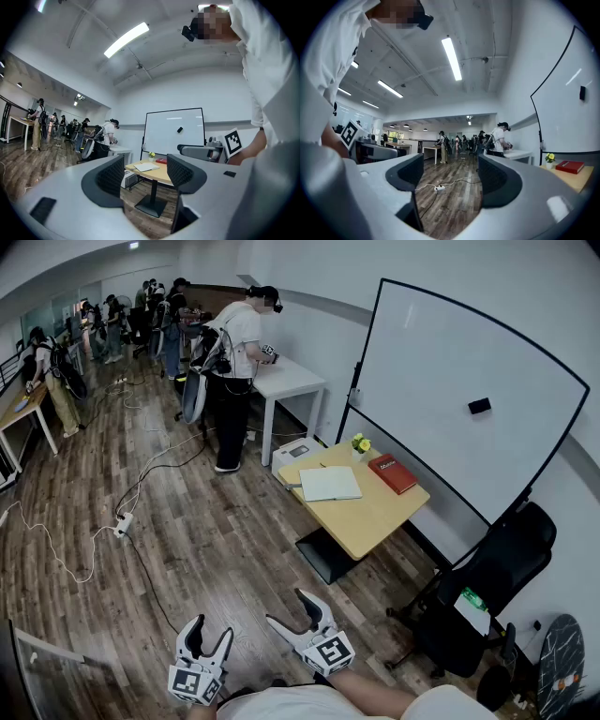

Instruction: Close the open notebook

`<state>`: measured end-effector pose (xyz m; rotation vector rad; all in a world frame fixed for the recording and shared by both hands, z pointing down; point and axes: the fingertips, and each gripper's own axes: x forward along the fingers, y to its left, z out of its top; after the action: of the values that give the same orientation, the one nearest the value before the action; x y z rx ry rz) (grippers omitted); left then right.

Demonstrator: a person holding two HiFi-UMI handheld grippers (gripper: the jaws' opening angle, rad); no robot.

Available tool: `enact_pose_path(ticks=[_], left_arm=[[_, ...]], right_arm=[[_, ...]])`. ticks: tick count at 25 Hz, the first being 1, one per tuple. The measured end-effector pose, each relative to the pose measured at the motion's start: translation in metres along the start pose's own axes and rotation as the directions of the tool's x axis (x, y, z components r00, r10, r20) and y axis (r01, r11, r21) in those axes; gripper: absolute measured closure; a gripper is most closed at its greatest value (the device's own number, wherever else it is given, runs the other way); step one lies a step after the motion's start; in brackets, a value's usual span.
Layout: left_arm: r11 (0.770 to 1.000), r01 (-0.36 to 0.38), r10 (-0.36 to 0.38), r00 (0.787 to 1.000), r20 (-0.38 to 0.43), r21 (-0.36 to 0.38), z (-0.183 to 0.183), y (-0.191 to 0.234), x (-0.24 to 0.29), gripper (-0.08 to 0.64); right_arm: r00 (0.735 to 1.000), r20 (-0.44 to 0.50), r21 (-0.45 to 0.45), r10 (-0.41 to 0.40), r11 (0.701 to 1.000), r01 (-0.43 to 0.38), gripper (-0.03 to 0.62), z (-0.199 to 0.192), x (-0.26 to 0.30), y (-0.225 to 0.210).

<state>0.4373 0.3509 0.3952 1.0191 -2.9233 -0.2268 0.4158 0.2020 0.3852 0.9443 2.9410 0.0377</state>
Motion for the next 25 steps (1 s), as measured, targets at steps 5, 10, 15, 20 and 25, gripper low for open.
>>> enact_pose_path(ticks=[5, 10, 15, 20, 25], left_arm=[[1.0, -0.004, 0.004, 1.0, 0.011, 0.019, 0.0, 0.008, -0.006, 0.289], [0.999, -0.026, 0.026, 1.0, -0.014, 0.018, -0.006, 0.011, -0.008, 0.29], [0.996, -0.084, 0.084, 0.996, -0.007, 0.032, -0.007, 0.023, -0.01, 0.29], [0.991, -0.13, 0.13, 0.992, -0.003, 0.035, -0.007, 0.027, 0.0, 0.288], [0.988, -0.152, 0.153, 0.988, -0.024, 0.039, -0.013, 0.025, 0.0, 0.262]], right_arm=[[1.0, -0.007, 0.012, -0.023, 1.0, 0.023, 0.222, -0.007, 0.007, 0.001], [1.0, 0.006, -0.019, -0.011, 1.0, 0.011, 0.222, -0.001, 0.001, 0.005], [0.999, -0.001, -0.002, -0.038, 0.999, 0.038, 0.221, -0.006, -0.003, -0.002], [0.998, -0.003, 0.029, -0.071, 0.997, 0.071, 0.222, -0.014, -0.011, -0.024], [0.997, -0.03, 0.058, -0.069, 0.996, 0.071, 0.222, -0.03, -0.012, -0.033]])
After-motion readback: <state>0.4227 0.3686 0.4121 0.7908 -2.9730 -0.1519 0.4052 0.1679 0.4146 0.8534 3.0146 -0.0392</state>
